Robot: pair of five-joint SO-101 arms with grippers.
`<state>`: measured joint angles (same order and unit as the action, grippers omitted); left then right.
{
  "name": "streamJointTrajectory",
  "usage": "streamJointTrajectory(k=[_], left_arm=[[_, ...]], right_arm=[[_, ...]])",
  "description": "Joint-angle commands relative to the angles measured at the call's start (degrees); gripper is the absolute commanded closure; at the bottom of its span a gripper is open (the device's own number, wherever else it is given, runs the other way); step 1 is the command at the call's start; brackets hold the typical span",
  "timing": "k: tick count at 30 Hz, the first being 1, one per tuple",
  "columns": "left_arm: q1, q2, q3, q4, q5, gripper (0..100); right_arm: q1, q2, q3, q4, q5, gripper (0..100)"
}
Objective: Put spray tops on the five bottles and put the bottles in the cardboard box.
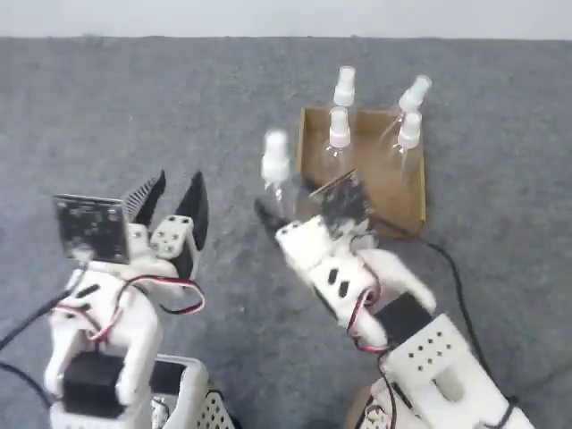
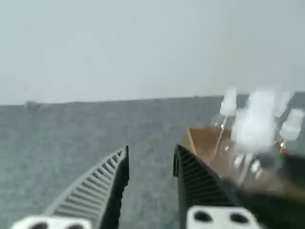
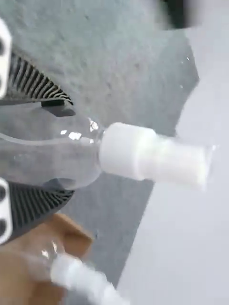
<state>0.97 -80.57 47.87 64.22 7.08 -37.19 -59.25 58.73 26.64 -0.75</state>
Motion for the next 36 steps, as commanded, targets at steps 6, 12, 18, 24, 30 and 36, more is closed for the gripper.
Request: streamJointTrajectory(k=[6, 12, 18, 24, 30, 36], left_arm=[[14.2, -14.1, 20.7, -5.6, -4.0, 72], [14.3, -17.9, 26.0, -7.3, -4.3, 72], [14.3, -17.9, 29.5, -11.0, -4.4, 72], [14.3, -17.9, 29.7, -10.9, -4.4, 72], [14.3, -17.9, 29.7, -10.6, -4.4, 72], [14.5, -18.0, 29.7, -10.5, -4.4, 72]], right_arm=[[3.1, 14.2, -21.1, 6.5, -0.7, 99.2], [-0.7, 24.2, -27.4, 9.0, -0.8, 99.2], [-4.7, 22.2, -31.3, 17.9, -0.4, 99.2], [-4.7, 16.7, -31.5, 24.7, -0.4, 99.2], [-4.6, 13.8, -31.5, 27.2, -0.4, 99.2], [-4.0, 13.8, -31.5, 27.6, -0.2, 99.2]])
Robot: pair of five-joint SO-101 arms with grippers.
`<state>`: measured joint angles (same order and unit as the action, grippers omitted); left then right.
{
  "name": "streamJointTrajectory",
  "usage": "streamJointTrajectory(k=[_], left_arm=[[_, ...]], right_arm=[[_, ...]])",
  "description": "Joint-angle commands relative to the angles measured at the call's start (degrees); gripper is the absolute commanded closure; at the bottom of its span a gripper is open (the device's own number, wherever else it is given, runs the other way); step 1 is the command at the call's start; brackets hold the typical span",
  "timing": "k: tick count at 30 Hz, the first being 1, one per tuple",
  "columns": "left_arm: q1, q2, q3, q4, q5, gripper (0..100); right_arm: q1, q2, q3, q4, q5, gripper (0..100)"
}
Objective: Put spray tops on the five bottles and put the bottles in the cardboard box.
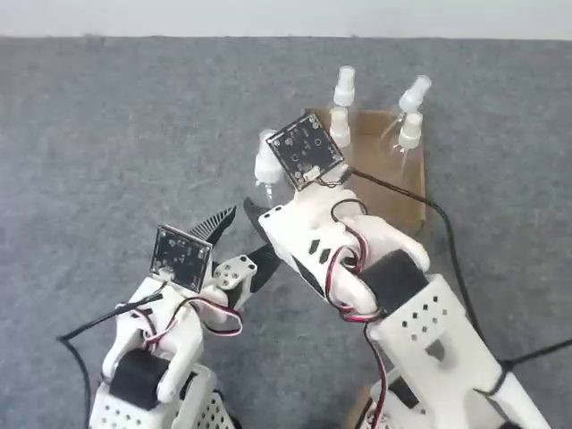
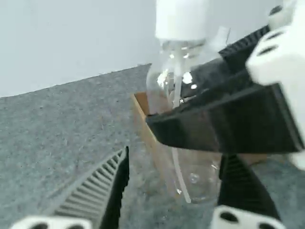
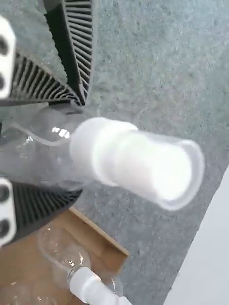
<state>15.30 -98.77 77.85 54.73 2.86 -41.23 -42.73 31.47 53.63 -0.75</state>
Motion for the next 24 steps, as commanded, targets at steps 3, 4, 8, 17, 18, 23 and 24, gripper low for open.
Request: streamJointTrajectory(k=[3, 4, 8, 17, 18, 23, 24], left_arm=[[0.0, 0.0, -0.2, -1.0, -0.2, 72], [0.0, 0.0, -0.2, -1.0, -0.2, 72], [0.0, 0.0, -0.1, -0.8, -0.2, 72], [-0.1, -0.1, -0.1, -0.3, -0.3, 81], [-0.1, -0.1, -0.1, -0.3, -0.3, 84], [-2.5, -0.1, 0.1, -0.9, -0.3, 99], [-3.3, -0.1, 0.5, -1.8, -0.3, 99]], right_arm=[[4.8, -1.5, -4.7, 0.1, 2.6, 99.2], [7.3, -1.0, -4.9, 0.0, 3.3, 99.2], [18.0, 1.9, -6.9, 0.0, 3.8, 99.2], [26.4, 9.1, 3.7, -16.7, 3.5, 99.2], [26.9, 9.5, 5.9, -19.4, 3.4, 99.2], [28.9, 10.2, 13.8, -29.9, 3.3, 99.2], [29.1, 10.2, 15.2, -31.8, 3.3, 99.2]])
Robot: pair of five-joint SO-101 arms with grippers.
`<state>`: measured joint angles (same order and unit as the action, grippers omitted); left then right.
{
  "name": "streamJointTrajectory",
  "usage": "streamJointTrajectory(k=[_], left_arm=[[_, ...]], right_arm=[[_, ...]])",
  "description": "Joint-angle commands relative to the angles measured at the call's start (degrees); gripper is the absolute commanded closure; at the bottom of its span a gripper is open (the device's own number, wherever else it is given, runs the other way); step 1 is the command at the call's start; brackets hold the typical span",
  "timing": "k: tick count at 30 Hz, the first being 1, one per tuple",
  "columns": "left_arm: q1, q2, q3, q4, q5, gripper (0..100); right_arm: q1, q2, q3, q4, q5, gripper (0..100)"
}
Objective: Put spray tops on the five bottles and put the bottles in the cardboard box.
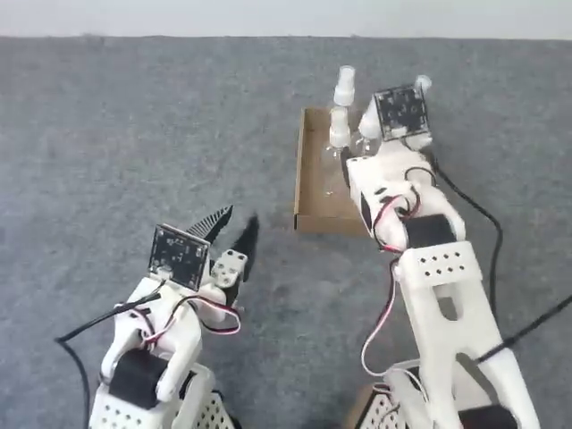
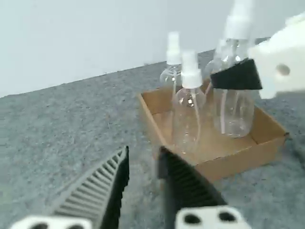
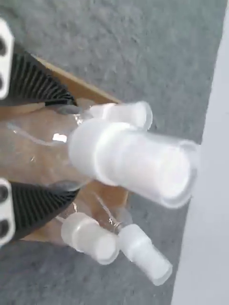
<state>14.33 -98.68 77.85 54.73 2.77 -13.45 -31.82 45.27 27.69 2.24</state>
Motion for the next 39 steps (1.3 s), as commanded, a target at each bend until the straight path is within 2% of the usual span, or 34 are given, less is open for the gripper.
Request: streamJointTrajectory(k=[1, 8, 13, 22, 39], left_arm=[[-3.1, -0.2, 0.9, -2.7, -0.1, 99], [-3.9, -0.2, 2.2, -4.7, -0.1, 99], [-3.9, -0.2, 2.2, -4.7, -0.1, 99], [-3.8, -0.2, 2.2, -4.7, -0.1, 99], [-4.0, -0.2, 2.2, -4.7, -0.1, 99]], right_arm=[[1.5, -0.7, 2.7, -7.7, 0.3, 99.2], [1.1, -0.6, 10.4, -19.4, 0.3, 99.2], [1.1, 0.0, 12.5, -21.6, 0.2, 99.2], [1.4, 12.3, 12.4, -31.8, 0.2, 99.2], [1.1, 15.4, 15.1, -33.1, 0.4, 98.9]])
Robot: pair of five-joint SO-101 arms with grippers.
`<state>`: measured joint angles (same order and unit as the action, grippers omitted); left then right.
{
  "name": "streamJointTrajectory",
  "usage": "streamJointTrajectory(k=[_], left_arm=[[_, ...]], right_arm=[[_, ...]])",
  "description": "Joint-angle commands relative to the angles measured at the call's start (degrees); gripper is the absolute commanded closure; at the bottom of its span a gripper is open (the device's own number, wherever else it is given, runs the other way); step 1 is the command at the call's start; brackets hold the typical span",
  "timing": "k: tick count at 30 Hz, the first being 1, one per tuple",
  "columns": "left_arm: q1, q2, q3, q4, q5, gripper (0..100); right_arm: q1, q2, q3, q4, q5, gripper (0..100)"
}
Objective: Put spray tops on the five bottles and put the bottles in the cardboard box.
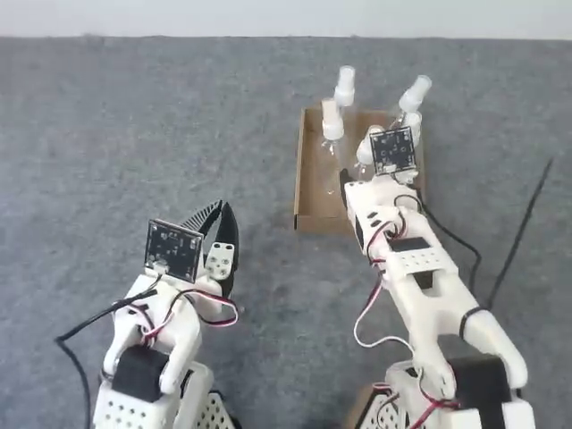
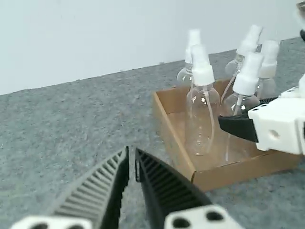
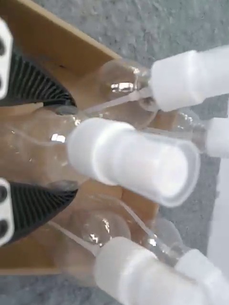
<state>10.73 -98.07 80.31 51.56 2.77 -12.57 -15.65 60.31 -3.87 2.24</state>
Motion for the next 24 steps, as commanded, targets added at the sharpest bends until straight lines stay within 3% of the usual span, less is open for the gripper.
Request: streamJointTrajectory(k=[1, 13, 19, 24], left_arm=[[-0.4, -0.8, -0.2, -1.5, -0.1, 99], [-0.4, -0.8, -0.2, -1.6, -0.1, 99], [-0.4, -0.8, -0.2, -1.6, -0.1, 99], [-0.4, -0.8, -0.2, -1.6, -0.1, 99]], right_arm=[[0.2, -0.7, 0.1, -1.5, 0.5, 98.8], [0.2, -0.8, 0.2, -1.3, 0.7, 98.7], [0.1, -0.9, 0.2, -0.9, 0.8, 87.7], [0.1, -0.9, 0.1, -0.9, 0.8, 86.1]])
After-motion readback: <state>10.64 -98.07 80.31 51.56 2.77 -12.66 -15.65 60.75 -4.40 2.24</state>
